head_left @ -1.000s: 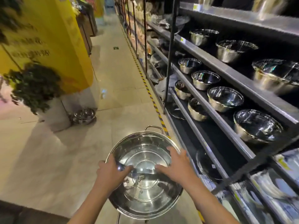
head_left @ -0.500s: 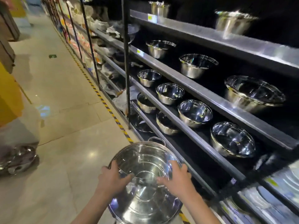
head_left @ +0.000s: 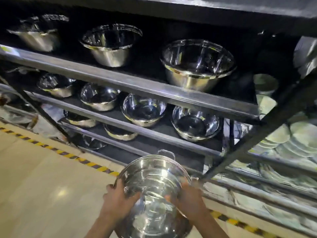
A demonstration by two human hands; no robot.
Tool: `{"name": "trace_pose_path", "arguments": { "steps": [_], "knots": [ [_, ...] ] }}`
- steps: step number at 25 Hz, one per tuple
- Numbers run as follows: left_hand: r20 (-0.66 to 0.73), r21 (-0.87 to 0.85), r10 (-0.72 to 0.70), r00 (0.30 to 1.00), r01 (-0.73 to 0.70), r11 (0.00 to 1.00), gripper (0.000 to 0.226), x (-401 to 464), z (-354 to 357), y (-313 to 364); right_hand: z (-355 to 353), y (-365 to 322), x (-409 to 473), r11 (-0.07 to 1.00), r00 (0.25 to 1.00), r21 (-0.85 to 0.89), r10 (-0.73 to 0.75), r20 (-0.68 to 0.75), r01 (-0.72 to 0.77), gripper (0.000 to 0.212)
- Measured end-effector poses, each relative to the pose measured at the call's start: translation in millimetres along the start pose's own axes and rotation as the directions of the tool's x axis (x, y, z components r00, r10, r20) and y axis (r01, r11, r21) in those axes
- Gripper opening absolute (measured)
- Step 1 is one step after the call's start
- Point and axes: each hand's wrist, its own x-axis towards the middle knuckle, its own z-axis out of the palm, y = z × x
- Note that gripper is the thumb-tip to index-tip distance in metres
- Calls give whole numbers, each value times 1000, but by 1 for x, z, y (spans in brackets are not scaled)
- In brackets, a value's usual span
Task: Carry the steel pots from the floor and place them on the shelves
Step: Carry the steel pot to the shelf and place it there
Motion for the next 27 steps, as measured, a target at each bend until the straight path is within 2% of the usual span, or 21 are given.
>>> {"name": "trace_pose_path", "arguments": {
  "steps": [3,7,9,14,18,21,23,24,27],
  "knots": [
    [70,19,14,997,-15,1000,84,39,12,17,4,16,32,992,995,86,94,23,-95,85],
    [149,-2,-6,989,6,1000,83,105,40,26,18,33,88,987,988,52,148,51,-151,86],
    [159,1,8,987,-9,1000,82,137,57,28,25,40,115,977,983,102,182,35,-185,86],
    [114,-15,82,990,-81,997,75,216,103,31,38,64,196,983,984,72,174,-36,-171,86],
    [22,-38,134,991,-133,990,72,256,127,41,33,71,237,970,966,79,237,-100,-229,94],
    [-41,-24,179,983,-180,983,76,281,139,51,27,69,264,990,976,47,142,-163,-136,87],
    [-13,-50,189,982,-189,981,76,294,142,59,19,67,282,995,986,-9,96,-139,-99,82],
    [-1,-44,194,981,-194,980,77,301,143,63,14,68,290,992,988,-6,122,-97,-123,86],
    [15,-6,205,979,-205,979,79,325,140,75,9,73,317,944,950,109,307,61,-312,105]
  ]
}}
